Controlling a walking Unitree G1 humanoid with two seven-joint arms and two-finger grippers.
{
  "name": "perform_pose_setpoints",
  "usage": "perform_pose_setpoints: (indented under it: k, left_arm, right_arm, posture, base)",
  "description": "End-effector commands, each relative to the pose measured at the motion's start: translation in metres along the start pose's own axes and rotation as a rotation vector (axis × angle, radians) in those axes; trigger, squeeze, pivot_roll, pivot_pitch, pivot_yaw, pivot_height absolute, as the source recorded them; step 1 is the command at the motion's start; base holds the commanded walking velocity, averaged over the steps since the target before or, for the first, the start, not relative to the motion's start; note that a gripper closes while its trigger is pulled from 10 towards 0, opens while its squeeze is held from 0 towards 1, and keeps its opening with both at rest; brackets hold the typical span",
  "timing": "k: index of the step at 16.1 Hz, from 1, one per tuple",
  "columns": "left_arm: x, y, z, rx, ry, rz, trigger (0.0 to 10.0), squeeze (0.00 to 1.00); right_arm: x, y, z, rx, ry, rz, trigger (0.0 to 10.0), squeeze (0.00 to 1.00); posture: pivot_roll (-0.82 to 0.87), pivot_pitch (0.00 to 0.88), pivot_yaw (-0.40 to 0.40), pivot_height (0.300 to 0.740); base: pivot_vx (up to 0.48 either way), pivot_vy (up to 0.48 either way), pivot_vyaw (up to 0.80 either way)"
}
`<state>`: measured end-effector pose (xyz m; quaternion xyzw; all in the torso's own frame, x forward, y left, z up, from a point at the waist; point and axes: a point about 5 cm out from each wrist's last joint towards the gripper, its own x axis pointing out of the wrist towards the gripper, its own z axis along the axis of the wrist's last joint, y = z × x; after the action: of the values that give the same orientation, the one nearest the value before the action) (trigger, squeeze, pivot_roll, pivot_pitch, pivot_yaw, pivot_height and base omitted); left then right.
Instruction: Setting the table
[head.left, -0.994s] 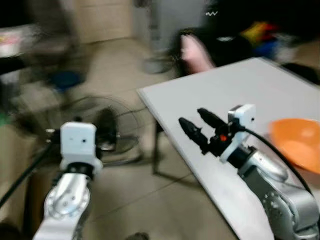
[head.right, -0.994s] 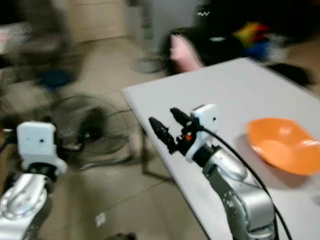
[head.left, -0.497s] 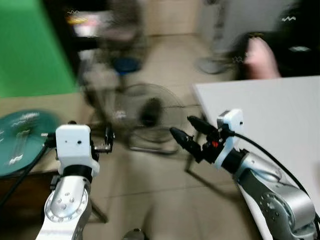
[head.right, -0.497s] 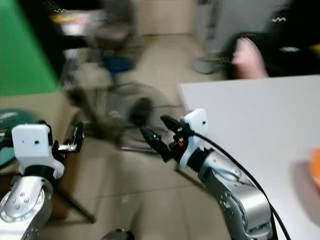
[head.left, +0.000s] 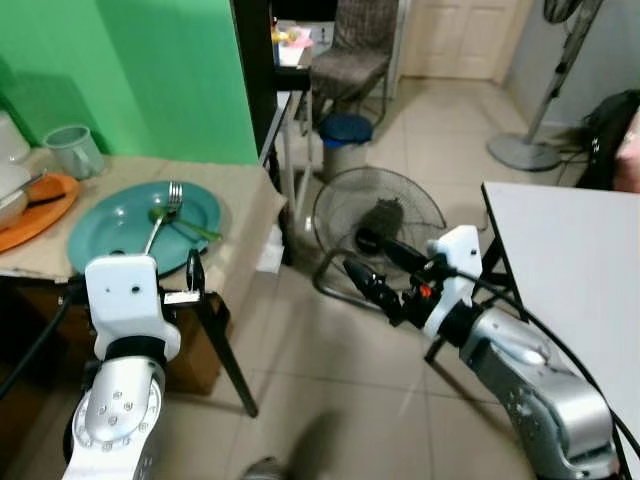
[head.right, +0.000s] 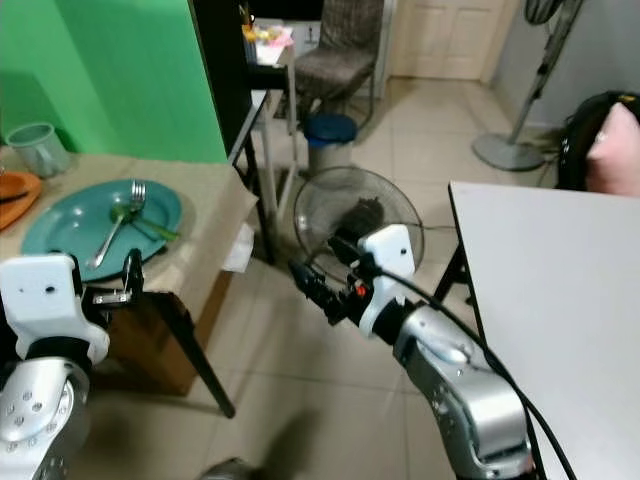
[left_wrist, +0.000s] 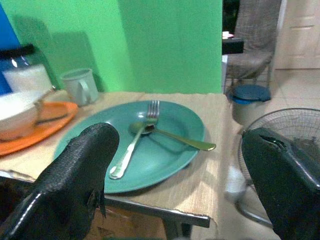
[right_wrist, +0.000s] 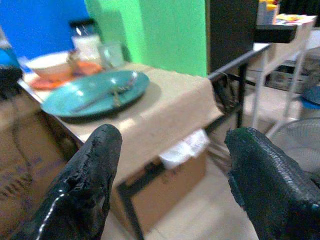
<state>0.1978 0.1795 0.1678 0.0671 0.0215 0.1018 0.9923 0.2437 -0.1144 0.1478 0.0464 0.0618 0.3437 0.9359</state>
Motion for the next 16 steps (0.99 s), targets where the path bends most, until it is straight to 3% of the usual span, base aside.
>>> perform_pose_setpoints:
  k: [1,6,10,16]
  left_arm:
    - [0.001,0.004,0.000,0.006,0.002,0.018,10.0,0.00]
    - [-0.003,0.010,-0.003,0.006,0.014,0.034,10.0,0.00]
    - [-0.004,0.011,-0.002,0.000,0.011,0.007,10.0,0.00]
    - [-0.015,0.002,-0.006,0.004,0.036,-0.045,10.0,0.00]
  right_arm:
    - [0.003,0.001,0.000,-0.037,-0.001,-0.010,10.0,0.00]
    - [0.009,-0.003,-0.001,-0.056,-0.018,0.013,10.0,0.00]
    - [0.017,-0.010,-0.004,0.003,-0.066,-0.043,10.0,0.00]
    - [0.016,0.005,-0.011,0.010,-0.074,0.042,10.0,0.00]
  posture:
    - [-0.01,0.017,-0.001,0.740]
    - [0.00,0.010,-0.015,0.740]
    - [0.02,0.014,-0.022,0.740]
    - [0.03,0.031,-0.008,0.740]
  base:
    - [0.307,0.000,0.00]
    - [0.317,0.000,0.00]
    - [0.319,0.000,0.38]
    - [0.321,0.000,0.43]
